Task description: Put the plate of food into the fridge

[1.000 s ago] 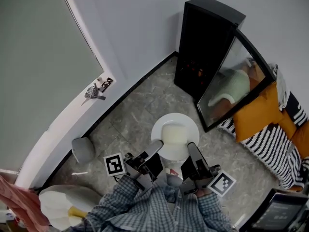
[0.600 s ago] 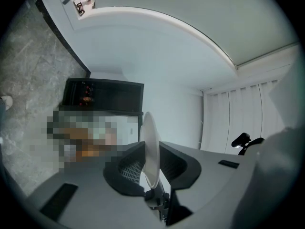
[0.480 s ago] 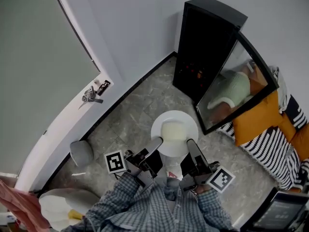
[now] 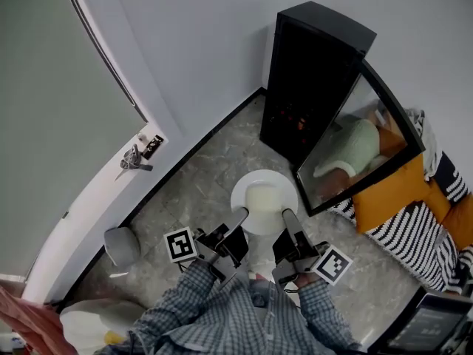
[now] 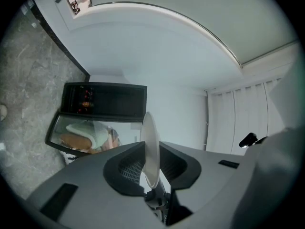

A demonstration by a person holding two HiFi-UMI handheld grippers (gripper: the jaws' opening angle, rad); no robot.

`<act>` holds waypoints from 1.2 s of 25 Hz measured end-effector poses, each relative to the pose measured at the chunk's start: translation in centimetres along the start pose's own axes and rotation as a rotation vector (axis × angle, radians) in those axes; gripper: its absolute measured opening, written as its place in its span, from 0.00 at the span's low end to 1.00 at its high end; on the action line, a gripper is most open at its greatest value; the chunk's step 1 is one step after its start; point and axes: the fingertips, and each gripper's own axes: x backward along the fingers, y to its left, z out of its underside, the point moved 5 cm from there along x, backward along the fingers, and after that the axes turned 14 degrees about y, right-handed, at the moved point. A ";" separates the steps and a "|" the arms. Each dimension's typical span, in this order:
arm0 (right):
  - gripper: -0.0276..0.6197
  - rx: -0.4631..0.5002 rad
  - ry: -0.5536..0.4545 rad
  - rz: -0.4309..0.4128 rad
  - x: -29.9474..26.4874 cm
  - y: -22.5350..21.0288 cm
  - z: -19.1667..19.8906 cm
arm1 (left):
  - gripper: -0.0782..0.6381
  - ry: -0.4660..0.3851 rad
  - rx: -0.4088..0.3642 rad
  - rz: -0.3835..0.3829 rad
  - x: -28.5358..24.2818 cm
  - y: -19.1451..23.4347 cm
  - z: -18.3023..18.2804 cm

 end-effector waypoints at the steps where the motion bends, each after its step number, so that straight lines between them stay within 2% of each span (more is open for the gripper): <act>1: 0.18 -0.003 -0.002 0.003 -0.2 -0.2 -0.3 | 0.21 0.003 -0.001 -0.004 -0.3 0.2 -0.3; 13: 0.18 0.003 -0.030 0.037 -2.4 -1.5 -3.1 | 0.21 0.042 0.010 -0.005 -2.7 1.5 -3.8; 30: 0.18 -0.001 -0.088 0.054 -9.7 -3.6 -8.3 | 0.21 0.108 0.018 -0.008 -6.2 3.0 -13.3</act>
